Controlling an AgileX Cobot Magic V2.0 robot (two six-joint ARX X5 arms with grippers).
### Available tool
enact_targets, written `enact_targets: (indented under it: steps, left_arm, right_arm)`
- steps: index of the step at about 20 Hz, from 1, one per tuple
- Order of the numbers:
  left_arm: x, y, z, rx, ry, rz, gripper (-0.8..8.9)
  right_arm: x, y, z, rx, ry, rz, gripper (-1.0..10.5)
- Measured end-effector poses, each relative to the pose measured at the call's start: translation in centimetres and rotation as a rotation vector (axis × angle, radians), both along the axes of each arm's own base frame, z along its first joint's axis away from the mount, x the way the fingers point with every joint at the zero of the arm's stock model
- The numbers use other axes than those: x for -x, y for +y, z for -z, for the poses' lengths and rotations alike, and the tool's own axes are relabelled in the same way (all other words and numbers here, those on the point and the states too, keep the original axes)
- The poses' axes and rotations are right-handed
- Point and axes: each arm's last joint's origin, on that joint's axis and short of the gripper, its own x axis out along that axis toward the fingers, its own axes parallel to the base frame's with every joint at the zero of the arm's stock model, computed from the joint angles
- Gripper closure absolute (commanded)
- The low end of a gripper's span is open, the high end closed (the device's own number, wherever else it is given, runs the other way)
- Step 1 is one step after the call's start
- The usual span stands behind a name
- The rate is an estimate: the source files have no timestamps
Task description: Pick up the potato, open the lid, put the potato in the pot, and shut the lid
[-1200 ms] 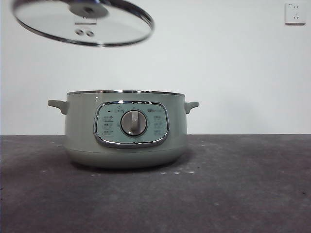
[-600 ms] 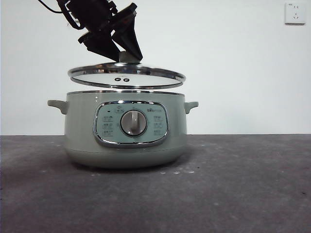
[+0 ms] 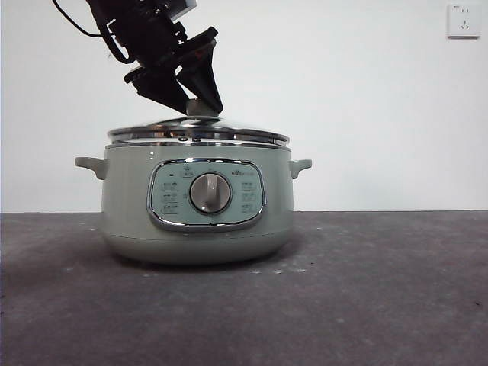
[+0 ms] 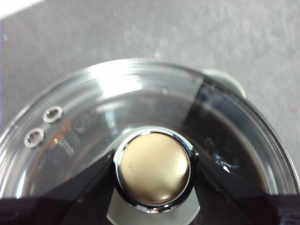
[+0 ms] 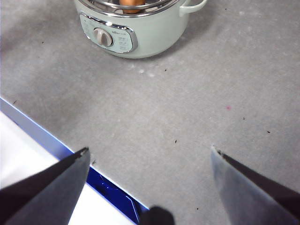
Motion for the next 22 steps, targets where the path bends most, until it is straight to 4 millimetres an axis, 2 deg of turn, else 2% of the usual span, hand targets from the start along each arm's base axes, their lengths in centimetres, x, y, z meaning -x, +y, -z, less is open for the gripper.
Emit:
enact_targets:
  steps: [16, 17, 20, 22]
  left_arm:
    - [0.36, -0.13, 0.3, -0.023, 0.035, 0.008, 8.1]
    - [0.37, -0.12, 0.31, -0.024, 0.036, 0.008, 7.83]
    - [0.37, -0.12, 0.32, -0.025, 0.037, 0.008, 5.11]
    - [0.37, -0.12, 0.31, -0.024, 0.037, 0.008, 4.84]
  right_arm:
    - [-0.02, 0.01, -0.03, -0.002, -0.003, 0.0, 5.1]
    - [-0.02, 0.01, -0.03, -0.002, -0.003, 0.0, 5.1]
    - [-0.03, 0.01, -0.03, -0.002, -0.004, 0.0, 5.1]
    - [-0.03, 0.02, -0.03, -0.002, -0.004, 0.0, 5.1]
